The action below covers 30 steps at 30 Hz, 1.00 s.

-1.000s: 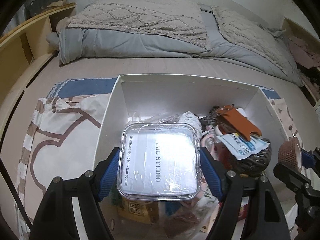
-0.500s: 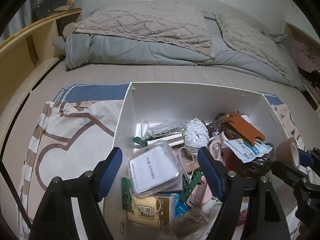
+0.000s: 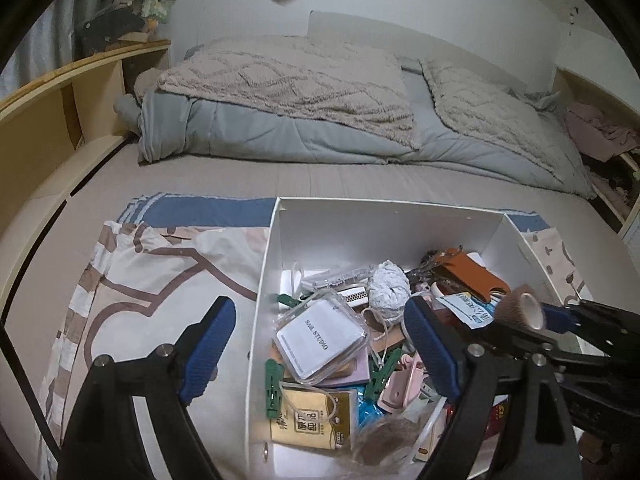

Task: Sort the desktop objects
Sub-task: 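Lower the clear case into the white box and open the left gripper, then lower the brown tape roll into the white box and open the right gripper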

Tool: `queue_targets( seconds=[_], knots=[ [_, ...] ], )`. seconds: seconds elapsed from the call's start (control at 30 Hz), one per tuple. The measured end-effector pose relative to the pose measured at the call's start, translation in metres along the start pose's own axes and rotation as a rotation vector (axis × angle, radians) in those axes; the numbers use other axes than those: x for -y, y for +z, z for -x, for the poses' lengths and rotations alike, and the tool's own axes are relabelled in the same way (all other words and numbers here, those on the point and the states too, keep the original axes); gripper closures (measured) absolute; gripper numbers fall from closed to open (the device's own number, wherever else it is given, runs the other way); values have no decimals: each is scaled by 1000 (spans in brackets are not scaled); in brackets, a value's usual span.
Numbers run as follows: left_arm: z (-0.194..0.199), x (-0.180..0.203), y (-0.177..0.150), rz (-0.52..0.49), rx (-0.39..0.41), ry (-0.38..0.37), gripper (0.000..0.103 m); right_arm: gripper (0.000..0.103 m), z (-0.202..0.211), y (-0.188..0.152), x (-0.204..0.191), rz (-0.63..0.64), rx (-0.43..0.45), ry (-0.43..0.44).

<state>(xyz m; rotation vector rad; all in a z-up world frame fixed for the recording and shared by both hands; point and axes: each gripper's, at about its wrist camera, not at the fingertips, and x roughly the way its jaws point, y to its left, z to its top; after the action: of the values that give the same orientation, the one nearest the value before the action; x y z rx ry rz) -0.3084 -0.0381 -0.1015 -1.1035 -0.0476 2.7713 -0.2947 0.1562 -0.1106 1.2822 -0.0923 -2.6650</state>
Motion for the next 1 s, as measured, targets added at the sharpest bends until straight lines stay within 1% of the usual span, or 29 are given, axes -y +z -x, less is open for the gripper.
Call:
queue_targets(
  seconds=[0.13,0.3,0.4,0.47,0.67,0.83,1.0],
  knots=[
    [8,-7,-2,-5,22,-8,14,59,-8,2,-6,-8,-17,-1],
    [15,-14,-5,-16,47,-16,13,59,-23,2,-10,-32,-61,-8],
    [18,-18,-7,-14,56,-25,9,59,-28,1,-10,-41,-86,-20],
    [20,-20,-8,-15,66,-30,8,59,-33,0,-10,-46,-102,-25],
    [20,-19,-13,-43,55,-25,6,59,-36,0,-7,-86,-126,-10],
    [22,-20,-17,-56,57,-19,6,59,-35,2,-12,-77,-119,0],
    [25,-30,-16,-18,68,-25,6,59,-37,8,-19,-77,-108,19]
  ],
)
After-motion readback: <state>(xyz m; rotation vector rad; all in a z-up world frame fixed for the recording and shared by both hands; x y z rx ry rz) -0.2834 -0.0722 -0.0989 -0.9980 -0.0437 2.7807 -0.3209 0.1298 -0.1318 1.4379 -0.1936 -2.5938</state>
